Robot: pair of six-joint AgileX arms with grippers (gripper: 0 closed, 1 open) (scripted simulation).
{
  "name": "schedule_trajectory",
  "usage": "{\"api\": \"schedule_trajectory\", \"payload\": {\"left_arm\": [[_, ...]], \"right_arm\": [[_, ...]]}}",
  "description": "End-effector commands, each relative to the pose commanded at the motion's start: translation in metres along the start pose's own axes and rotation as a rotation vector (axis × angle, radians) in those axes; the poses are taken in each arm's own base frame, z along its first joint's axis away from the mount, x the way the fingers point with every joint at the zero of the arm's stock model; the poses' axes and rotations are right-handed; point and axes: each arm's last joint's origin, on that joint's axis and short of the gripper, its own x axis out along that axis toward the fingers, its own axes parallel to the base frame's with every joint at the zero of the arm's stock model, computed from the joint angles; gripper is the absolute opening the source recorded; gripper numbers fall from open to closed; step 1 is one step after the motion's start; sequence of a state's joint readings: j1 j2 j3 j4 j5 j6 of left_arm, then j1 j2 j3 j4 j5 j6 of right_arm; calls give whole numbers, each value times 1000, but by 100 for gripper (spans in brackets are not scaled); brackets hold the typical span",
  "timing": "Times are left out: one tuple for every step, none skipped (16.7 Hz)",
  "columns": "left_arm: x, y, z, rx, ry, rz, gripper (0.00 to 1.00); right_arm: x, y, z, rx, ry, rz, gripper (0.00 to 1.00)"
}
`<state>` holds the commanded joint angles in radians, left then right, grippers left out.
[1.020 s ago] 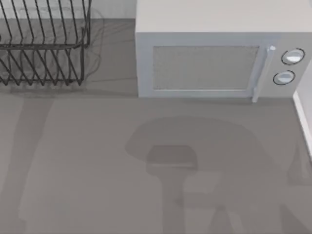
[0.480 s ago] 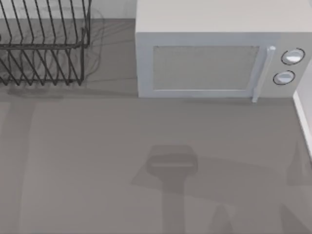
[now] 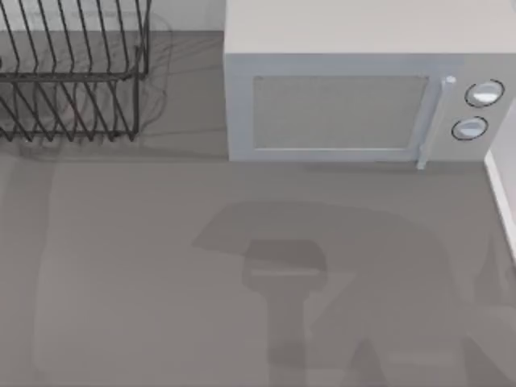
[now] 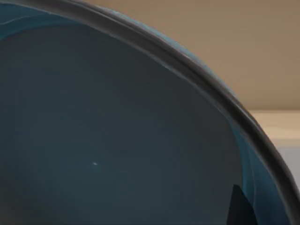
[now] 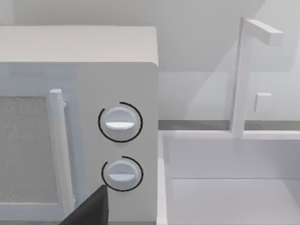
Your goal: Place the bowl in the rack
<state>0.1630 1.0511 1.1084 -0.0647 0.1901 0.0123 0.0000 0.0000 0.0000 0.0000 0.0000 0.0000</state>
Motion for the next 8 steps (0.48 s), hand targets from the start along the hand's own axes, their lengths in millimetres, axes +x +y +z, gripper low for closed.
{"api": "schedule_trajectory", "payload": {"left_arm": [[17, 2, -8, 0, 2, 1, 0], [35, 4, -19, 0, 3, 2, 0], [53, 5, -32, 0, 3, 3, 0], [71, 6, -46, 2, 2, 3, 0], [87, 7, -62, 3, -1, 4, 0], [101, 6, -78, 5, -6, 3, 0], [114, 5, -94, 6, -11, 3, 0], [124, 4, -111, 8, -17, 2, 0]], "right_arm": [[0, 0, 0, 0, 0, 0, 100], [0, 0, 0, 0, 0, 0, 100], [0, 0, 0, 0, 0, 0, 100], [0, 0, 0, 0, 0, 0, 100], [0, 0, 0, 0, 0, 0, 100], [0, 0, 0, 0, 0, 0, 100], [0, 0, 0, 0, 0, 0, 100], [0, 0, 0, 0, 0, 0, 100]]}}
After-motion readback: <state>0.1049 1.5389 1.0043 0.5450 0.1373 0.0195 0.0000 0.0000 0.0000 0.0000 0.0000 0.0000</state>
